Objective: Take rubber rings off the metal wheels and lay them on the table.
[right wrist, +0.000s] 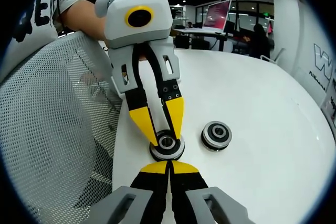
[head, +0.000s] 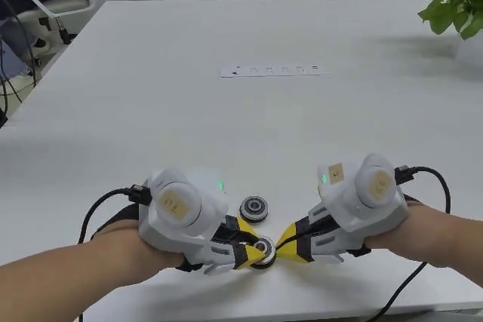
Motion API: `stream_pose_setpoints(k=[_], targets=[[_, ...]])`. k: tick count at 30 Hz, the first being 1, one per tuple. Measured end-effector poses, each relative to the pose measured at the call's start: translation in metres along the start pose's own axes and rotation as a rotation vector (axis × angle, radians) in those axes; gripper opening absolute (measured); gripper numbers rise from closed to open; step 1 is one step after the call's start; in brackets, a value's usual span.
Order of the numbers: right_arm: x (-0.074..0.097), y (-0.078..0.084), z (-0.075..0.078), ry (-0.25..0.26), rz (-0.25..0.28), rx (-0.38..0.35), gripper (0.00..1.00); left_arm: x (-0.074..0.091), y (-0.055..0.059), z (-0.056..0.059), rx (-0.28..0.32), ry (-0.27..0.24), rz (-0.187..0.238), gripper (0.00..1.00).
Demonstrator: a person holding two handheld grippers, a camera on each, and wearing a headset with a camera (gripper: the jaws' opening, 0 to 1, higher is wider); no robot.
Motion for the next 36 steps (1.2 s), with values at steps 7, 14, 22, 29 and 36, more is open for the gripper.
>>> stream_pose_setpoints(k=[7,14,22,29,36], targets=[[0.004,-0.002,0.002,0.0,0.028,-0.021,0.07,0.0,0.0,-0.001,0.001,0.002,0.004,0.08],[0.001,-0.006,-0.001,-0.01,0.05,-0.021,0.19,0.0,0.0,-0.001,0.002,0.003,0.007,0.08],[-0.005,-0.009,-0.001,0.006,0.06,-0.012,0.23,-0.001,0.0,-0.001,0.002,0.003,0.007,0.08],[-0.005,-0.006,-0.003,-0.003,0.054,-0.027,0.21,-0.001,0.0,-0.001,0.003,0.002,0.005,0.08],[-0.004,-0.005,-0.002,-0.011,0.05,-0.036,0.18,-0.001,0.0,-0.001,0.002,0.002,0.006,0.08]])
Point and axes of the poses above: the centre of the closed fingertips' face, and the gripper's own axes: x roughly backward along the fingers, z roughly to its right, y roughly out of its underside, the point moved 6 cm from there along x, roughly backward along the fingers, and after that the axes turned 1 degree about y, right-handed, at the moved point
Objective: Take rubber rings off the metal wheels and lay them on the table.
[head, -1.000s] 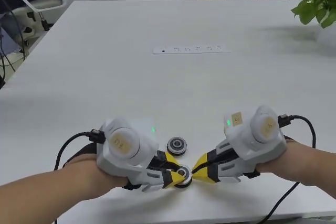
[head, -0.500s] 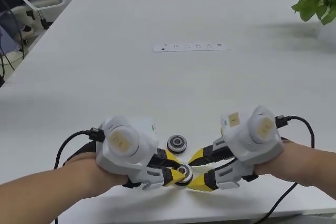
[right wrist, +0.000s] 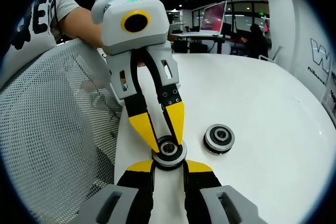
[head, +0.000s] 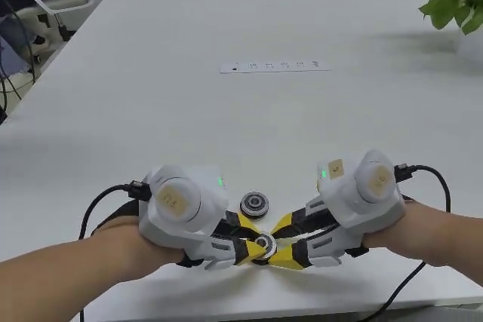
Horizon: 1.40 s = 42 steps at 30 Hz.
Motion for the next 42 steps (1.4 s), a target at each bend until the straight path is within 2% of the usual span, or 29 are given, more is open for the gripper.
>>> stream_pose_setpoints(k=[24,26,27,28,29,31,42], targets=[[0.0027,0.003,0.0015,-0.012,-0.001,-0.033,0.11,0.0,0.0005,-0.0004,0.007,0.0,0.003,0.08],[0.0036,0.0045,0.0023,-0.011,-0.006,-0.034,0.05,-0.0001,0.0006,-0.0004,0.007,0.0,0.003,0.08],[0.0044,0.0063,0.0067,0.007,-0.007,-0.031,0.0,-0.0001,0.0006,-0.0004,0.007,0.0,0.002,0.08],[0.0043,0.0055,0.0054,-0.001,-0.001,-0.073,0.0,-0.0001,0.0006,-0.0004,0.006,0.0,0.002,0.08],[0.0045,0.0051,0.0054,-0.001,-0.006,-0.05,0.0,-0.0001,0.0005,-0.0003,0.007,0.0,0.002,0.08],[0.0051,0.0047,0.0044,0.002,-0.01,-0.05,0.0,-0.0001,0.0004,-0.0003,0.007,0.0,0.002,0.08],[0.0056,0.0074,0.0052,-0.002,-0.007,-0.092,0.0,-0.0001,-0.0001,0.0001,0.002,-0.005,-0.002,0.08]])
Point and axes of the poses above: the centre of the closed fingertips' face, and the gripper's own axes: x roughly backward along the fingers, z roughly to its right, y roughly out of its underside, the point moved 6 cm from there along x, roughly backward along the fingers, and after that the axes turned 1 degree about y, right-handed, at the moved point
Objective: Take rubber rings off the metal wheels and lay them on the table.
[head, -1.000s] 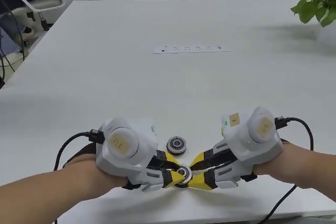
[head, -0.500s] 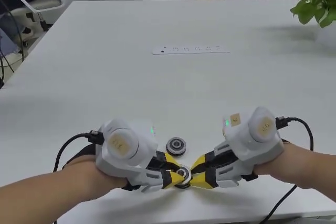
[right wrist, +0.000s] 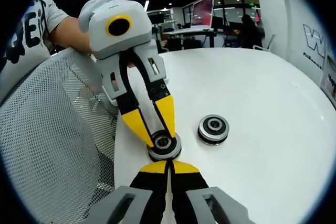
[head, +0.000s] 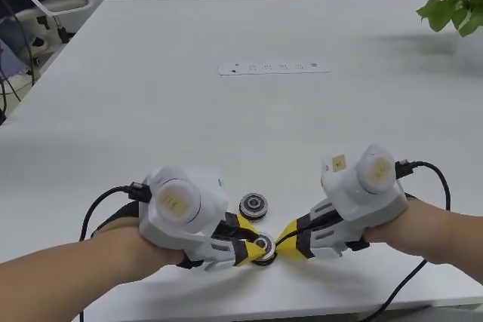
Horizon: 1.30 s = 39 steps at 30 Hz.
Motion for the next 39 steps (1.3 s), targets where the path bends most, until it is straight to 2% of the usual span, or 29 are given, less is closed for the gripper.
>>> stream_pose_setpoints(k=[20,39], targets=[[0.0049,0.001,0.0021,-0.02,0.01,-0.103,0.0,-0.0012,-0.0011,0.0003,-0.008,-0.001,-0.003,0.08],[0.0073,-0.0003,0.0031,-0.021,0.01,-0.15,0.0,-0.0019,-0.002,0.001,-0.014,-0.009,-0.019,0.08]])
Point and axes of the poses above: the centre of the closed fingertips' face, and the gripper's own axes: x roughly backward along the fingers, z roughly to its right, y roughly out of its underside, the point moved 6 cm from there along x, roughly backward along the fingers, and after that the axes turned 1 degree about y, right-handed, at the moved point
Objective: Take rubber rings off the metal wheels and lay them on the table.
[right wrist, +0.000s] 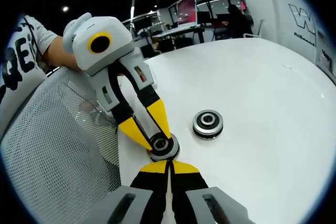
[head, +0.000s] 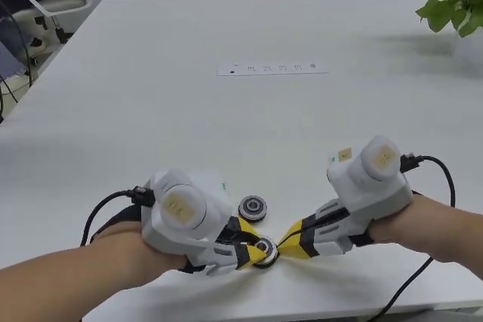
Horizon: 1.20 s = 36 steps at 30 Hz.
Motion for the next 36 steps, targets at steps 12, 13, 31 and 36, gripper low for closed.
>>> stream_pose_setpoints(k=[12,13,31,36], targets=[[0.0022,-0.0026,-0.0003,0.0,0.005,-0.012,0.0,0.0002,-0.0004,-0.0001,-0.001,-0.001,-0.004,0.08],[0.0023,-0.0027,-0.0004,0.0,0.005,-0.012,0.0,0.0002,-0.0004,-0.0001,-0.002,-0.002,-0.005,0.08],[0.0049,-0.0045,0.0006,0.0,0.007,-0.027,0.0,0.0004,-0.0002,0.0002,-0.002,-0.005,-0.007,0.08],[0.0049,-0.0029,0.0015,-0.001,0.022,-0.056,0.0,0.0003,-0.0004,0.0004,0.0,-0.006,-0.007,0.08]])
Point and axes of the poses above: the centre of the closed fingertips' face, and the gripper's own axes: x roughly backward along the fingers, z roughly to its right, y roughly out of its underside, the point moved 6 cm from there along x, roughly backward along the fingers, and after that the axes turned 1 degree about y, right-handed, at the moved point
